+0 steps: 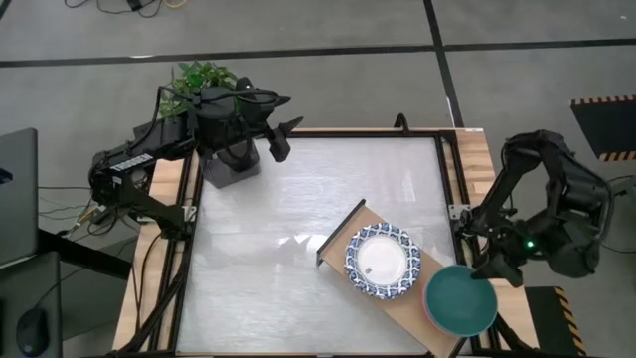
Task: Place and stack bowls onto a shelf
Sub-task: Stack the green bowl on top of the blue bowl on the shelf, then return to Home Position
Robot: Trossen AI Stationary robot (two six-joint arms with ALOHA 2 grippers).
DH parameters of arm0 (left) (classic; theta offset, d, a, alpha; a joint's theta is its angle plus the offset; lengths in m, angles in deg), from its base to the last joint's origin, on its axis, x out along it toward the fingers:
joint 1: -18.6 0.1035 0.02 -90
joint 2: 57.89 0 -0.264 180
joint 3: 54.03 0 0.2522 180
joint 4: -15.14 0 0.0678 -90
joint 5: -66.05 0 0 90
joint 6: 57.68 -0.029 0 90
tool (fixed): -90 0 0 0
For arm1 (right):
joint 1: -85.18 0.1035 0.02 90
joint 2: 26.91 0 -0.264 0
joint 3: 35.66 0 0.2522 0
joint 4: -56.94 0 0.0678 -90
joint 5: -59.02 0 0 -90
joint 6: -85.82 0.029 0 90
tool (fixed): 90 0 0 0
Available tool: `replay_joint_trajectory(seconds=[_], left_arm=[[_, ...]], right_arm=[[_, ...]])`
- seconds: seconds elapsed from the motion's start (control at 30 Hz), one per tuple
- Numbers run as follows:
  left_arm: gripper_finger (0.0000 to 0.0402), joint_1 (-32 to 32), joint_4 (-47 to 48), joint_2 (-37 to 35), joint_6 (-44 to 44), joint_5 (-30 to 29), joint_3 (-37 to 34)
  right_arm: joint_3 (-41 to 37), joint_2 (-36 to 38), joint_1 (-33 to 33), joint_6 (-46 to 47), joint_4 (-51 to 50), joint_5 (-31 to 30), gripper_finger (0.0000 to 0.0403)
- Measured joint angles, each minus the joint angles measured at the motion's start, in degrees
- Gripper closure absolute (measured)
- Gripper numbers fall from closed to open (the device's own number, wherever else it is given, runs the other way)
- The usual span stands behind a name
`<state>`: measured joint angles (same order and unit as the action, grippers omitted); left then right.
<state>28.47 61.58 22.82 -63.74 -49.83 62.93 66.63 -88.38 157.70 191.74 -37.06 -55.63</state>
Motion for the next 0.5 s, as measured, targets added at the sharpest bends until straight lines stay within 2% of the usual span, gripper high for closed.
replay_joint_trajectory(seconds=[0.3, 0.5], left_arm=[[0.0159, 0.0, -0.2, 0.0, 0.9, 0.2, 0.0], [0.0159, 0.0, -0.8, 0.0, 1.4, 0.1, 0.0]], right_arm=[[0.0, -3.2, 2.1, 6.4, -6.0, 4.7, 0.0205], [0.0, -2.9, 2.1, 6.0, -6.2, 4.2, 0.021]])
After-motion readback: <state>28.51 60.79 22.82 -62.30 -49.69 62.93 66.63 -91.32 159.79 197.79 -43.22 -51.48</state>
